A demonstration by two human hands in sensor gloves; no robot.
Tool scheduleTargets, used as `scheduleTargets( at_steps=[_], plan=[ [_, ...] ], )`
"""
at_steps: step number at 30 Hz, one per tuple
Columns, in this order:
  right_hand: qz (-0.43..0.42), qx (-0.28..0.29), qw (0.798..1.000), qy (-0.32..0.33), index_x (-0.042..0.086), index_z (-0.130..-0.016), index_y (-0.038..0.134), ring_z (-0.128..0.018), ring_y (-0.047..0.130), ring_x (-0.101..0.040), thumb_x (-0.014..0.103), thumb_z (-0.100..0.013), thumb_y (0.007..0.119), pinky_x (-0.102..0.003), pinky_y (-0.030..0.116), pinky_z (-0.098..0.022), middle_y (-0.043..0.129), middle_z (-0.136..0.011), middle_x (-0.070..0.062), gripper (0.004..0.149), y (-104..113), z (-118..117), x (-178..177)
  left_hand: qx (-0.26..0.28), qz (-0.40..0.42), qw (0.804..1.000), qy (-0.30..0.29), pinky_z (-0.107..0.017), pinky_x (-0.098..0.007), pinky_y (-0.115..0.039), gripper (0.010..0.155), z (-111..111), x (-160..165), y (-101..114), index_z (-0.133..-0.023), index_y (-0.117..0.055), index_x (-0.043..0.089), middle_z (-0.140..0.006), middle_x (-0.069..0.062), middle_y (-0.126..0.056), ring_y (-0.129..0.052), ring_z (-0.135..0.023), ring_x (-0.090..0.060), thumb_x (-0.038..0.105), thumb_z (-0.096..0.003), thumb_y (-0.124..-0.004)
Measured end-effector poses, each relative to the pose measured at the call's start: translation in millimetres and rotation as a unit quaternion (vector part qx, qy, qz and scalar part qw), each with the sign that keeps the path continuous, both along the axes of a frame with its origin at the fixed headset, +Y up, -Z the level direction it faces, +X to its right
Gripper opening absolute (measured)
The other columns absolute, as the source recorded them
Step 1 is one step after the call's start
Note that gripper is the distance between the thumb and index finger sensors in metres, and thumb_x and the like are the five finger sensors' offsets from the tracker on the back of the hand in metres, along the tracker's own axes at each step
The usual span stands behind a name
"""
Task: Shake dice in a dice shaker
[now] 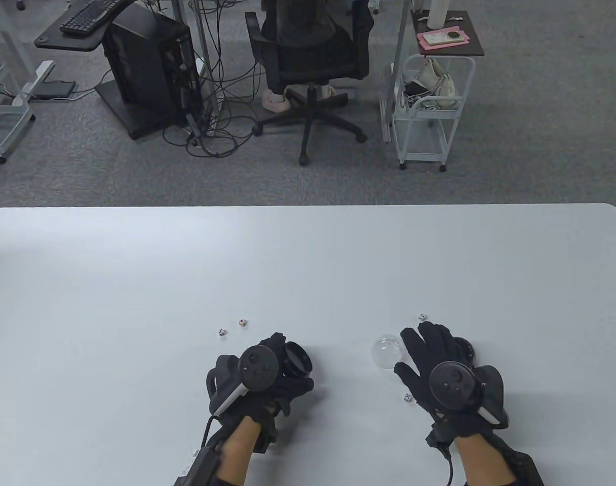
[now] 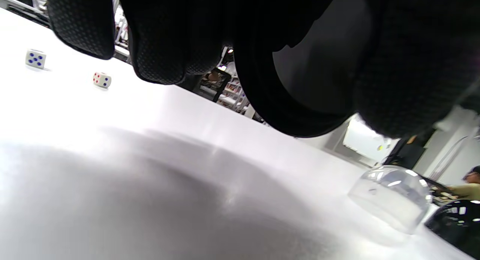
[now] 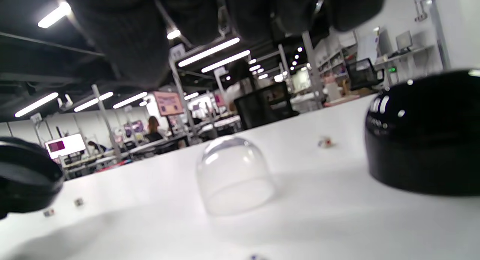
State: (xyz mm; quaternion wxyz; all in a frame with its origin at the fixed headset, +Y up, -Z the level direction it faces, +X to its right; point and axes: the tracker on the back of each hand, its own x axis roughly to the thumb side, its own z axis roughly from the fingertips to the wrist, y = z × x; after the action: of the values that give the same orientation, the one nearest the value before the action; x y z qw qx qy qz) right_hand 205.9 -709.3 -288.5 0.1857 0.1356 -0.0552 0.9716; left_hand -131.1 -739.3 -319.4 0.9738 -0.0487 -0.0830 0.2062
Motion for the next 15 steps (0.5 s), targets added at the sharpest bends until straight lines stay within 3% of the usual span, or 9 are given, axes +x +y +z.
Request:
scheduleTargets(
  at_steps=[15],
  plan=[
    [-0.021, 0.008, 1.000, -0.014, 0.022, -0.112, 0.054, -0.104, 0.047, -0.055, 0.044, -0.058, 0.079, -0.071, 0.053, -0.070, 0.048, -0.114, -0.025, 0.064, 3.1, 0.7, 12.4, -0.046, -0.024, 0.997, 0.048, -0.066, -0.067, -0.064, 0.104, -26.8, 38.9, -15.3, -0.109, -0.041, 0.015, -0.108, -0.018, -0.064, -0.075, -0.095, -0.044, 0.074, -0.0388, -0.091]
  ],
)
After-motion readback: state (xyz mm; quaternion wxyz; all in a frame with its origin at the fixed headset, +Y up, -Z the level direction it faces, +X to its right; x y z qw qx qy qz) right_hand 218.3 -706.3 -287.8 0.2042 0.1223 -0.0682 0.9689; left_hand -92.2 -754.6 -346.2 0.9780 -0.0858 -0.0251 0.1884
